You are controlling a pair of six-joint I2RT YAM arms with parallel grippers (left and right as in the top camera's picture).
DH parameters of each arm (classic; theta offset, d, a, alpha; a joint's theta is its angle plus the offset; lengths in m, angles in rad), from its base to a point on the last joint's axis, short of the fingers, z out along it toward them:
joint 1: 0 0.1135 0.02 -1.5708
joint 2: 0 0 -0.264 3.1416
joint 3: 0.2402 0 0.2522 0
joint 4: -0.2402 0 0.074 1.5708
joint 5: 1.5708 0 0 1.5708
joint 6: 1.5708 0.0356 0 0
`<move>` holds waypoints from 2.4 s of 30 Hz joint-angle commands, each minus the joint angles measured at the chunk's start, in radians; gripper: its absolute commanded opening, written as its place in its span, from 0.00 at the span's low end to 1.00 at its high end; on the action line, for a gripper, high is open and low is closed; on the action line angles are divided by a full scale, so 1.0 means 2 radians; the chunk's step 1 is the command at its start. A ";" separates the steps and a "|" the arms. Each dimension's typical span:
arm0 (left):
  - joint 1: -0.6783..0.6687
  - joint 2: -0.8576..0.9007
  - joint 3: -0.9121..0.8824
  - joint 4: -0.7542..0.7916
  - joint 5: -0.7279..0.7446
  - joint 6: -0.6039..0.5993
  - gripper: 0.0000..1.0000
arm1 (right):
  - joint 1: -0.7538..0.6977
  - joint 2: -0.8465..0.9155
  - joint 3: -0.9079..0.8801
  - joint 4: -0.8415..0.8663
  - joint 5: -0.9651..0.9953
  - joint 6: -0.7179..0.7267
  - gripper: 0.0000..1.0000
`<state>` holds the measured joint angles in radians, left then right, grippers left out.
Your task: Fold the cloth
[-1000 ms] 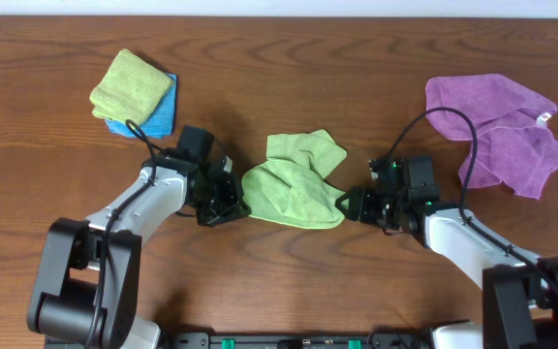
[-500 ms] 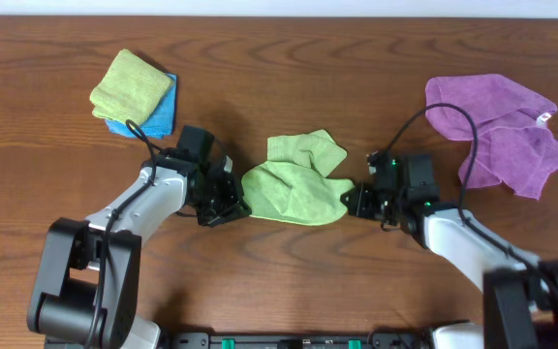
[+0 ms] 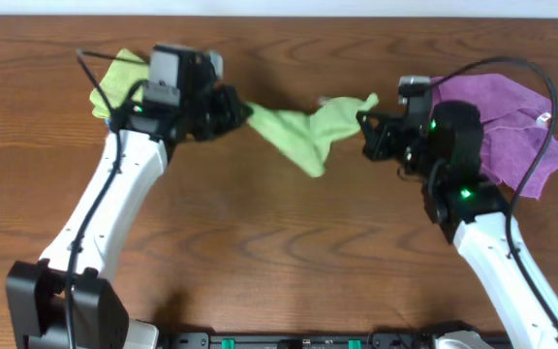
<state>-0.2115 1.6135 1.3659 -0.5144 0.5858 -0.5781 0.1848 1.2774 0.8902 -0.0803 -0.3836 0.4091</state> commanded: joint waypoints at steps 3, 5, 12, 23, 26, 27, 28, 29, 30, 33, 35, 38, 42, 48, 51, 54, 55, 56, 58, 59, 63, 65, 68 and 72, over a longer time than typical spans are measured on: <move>0.024 -0.007 0.038 0.022 -0.037 -0.001 0.06 | -0.011 0.049 0.049 -0.001 0.024 -0.026 0.01; 0.032 -0.007 0.038 0.032 -0.039 -0.001 0.06 | -0.015 0.066 0.068 0.000 0.027 -0.030 0.01; 0.059 -0.005 0.038 0.082 -0.047 -0.003 0.06 | -0.024 0.118 0.138 0.001 0.037 -0.038 0.01; 0.061 -0.005 0.038 0.075 0.004 0.003 0.06 | -0.023 0.134 0.195 -0.053 0.004 -0.059 0.01; 0.061 -0.005 0.038 0.024 0.005 0.006 0.06 | -0.023 0.134 0.195 -0.085 0.005 -0.066 0.01; 0.060 -0.005 0.038 0.007 0.006 0.006 0.06 | -0.023 0.134 0.195 -0.090 0.005 -0.071 0.01; 0.057 -0.005 0.037 -0.024 0.005 0.006 0.06 | -0.023 0.134 0.195 -0.096 0.006 -0.079 0.01; 0.053 -0.004 0.036 -0.038 0.005 0.007 0.06 | -0.023 0.134 0.195 -0.097 0.007 -0.079 0.01; 0.049 -0.003 0.034 -0.047 0.005 0.007 0.07 | -0.023 0.134 0.195 -0.097 0.007 -0.079 0.01; 0.022 0.004 0.018 -0.055 0.005 0.001 0.31 | -0.023 0.134 0.195 -0.097 0.014 -0.082 0.01; 0.006 0.009 0.006 -0.049 0.005 -0.007 0.35 | -0.023 0.134 0.195 -0.098 0.016 -0.082 0.01; -0.015 0.018 -0.006 -0.043 0.004 -0.011 0.31 | -0.023 0.134 0.195 -0.112 0.007 -0.082 0.01; -0.023 0.022 -0.007 -0.039 0.003 -0.010 0.16 | -0.021 0.133 0.195 -0.155 -0.017 -0.096 0.01; -0.021 0.022 -0.007 -0.036 -0.003 -0.010 0.06 | -0.002 0.111 0.195 -0.233 -0.019 -0.134 0.01; -0.021 0.022 -0.007 -0.035 -0.008 -0.010 0.06 | 0.017 0.073 0.195 -0.264 -0.020 -0.157 0.01; -0.016 0.022 -0.007 -0.031 -0.008 -0.010 0.06 | 0.038 0.017 0.195 -0.296 -0.020 -0.159 0.01; -0.013 0.022 -0.007 -0.030 -0.008 -0.010 0.06 | 0.044 -0.003 0.195 -0.309 -0.020 -0.158 0.01; -0.011 0.022 -0.007 -0.030 -0.008 -0.010 0.06 | 0.050 -0.024 0.195 -0.325 -0.020 -0.154 0.01; -0.005 0.022 -0.007 -0.029 -0.006 -0.010 0.06 | 0.059 -0.057 0.195 -0.352 -0.020 -0.146 0.01; -0.002 0.022 -0.007 -0.028 -0.006 -0.010 0.06 | 0.062 -0.071 0.195 -0.364 -0.020 -0.139 0.01; 0.007 0.022 -0.006 -0.028 0.003 -0.010 0.06 | 0.070 -0.127 0.195 -0.404 -0.019 -0.098 0.01; 0.010 0.022 -0.006 -0.028 0.005 -0.010 0.06 | 0.070 -0.132 0.195 -0.415 -0.009 -0.098 0.01; 0.011 0.022 -0.006 -0.028 0.006 -0.010 0.06 | 0.070 -0.114 0.194 -0.422 0.005 -0.098 0.01; 0.011 0.022 -0.006 -0.028 0.005 -0.010 0.06 | 0.070 -0.055 0.194 -0.408 0.005 -0.099 0.01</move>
<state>-0.1963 1.6520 1.3533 -0.5728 0.5926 -0.6022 0.3183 1.1069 1.2633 -0.9092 -0.3885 0.1959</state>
